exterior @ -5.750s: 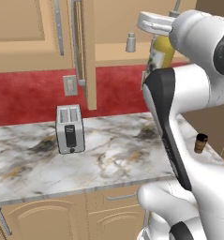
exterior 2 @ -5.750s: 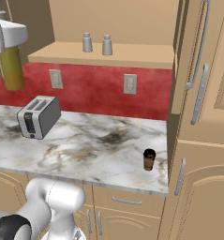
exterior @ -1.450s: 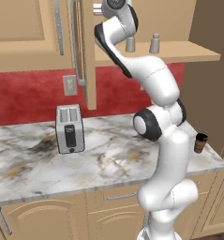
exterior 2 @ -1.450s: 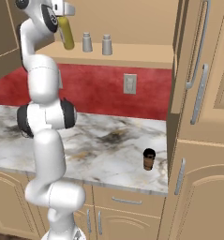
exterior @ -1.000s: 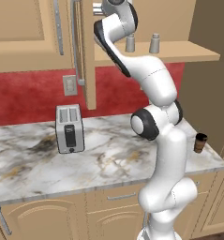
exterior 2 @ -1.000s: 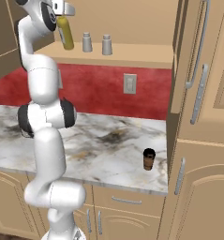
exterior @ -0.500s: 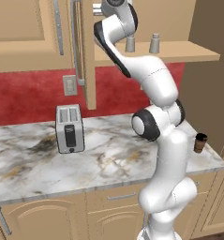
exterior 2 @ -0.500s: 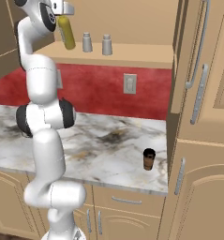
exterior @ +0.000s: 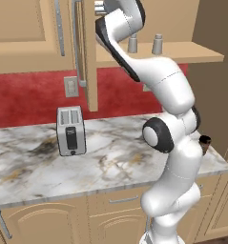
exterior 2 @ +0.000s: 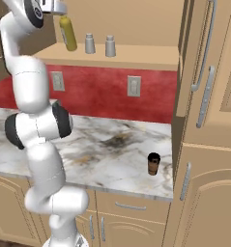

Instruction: There are various items on the counter. Only move the condiments/shakers into the cabinet.

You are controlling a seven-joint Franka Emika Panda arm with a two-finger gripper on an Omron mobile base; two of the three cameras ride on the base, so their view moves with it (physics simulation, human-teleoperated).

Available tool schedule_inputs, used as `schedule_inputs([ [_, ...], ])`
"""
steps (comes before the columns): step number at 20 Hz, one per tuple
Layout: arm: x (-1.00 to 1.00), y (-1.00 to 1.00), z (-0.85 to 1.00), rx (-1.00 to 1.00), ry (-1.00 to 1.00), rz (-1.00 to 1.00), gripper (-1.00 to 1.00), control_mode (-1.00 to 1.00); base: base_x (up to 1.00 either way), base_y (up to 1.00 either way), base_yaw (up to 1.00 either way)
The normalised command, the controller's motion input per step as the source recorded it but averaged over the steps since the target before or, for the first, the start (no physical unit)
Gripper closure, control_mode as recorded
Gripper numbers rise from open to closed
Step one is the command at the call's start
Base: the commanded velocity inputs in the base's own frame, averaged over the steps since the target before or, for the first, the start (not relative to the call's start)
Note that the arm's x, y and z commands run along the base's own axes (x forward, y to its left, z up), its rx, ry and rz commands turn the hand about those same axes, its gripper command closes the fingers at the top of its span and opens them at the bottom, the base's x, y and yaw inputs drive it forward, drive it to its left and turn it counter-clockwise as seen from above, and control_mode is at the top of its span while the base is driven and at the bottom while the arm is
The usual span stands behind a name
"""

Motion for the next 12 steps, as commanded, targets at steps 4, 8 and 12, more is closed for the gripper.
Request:
schedule_inputs([
  [4,-0.99,0.00,-0.30,0.00,0.00,0.00,-1.00,-1.00,0.00,0.00,0.00],
  [8,-1.00,-0.19,-0.78,0.00,0.00,0.00,-1.00,-1.00,0.00,0.00,0.00],
  [12,-1.00,-0.73,-0.99,0.00,0.00,0.04,-1.00,-1.00,0.00,0.00,0.00],
])
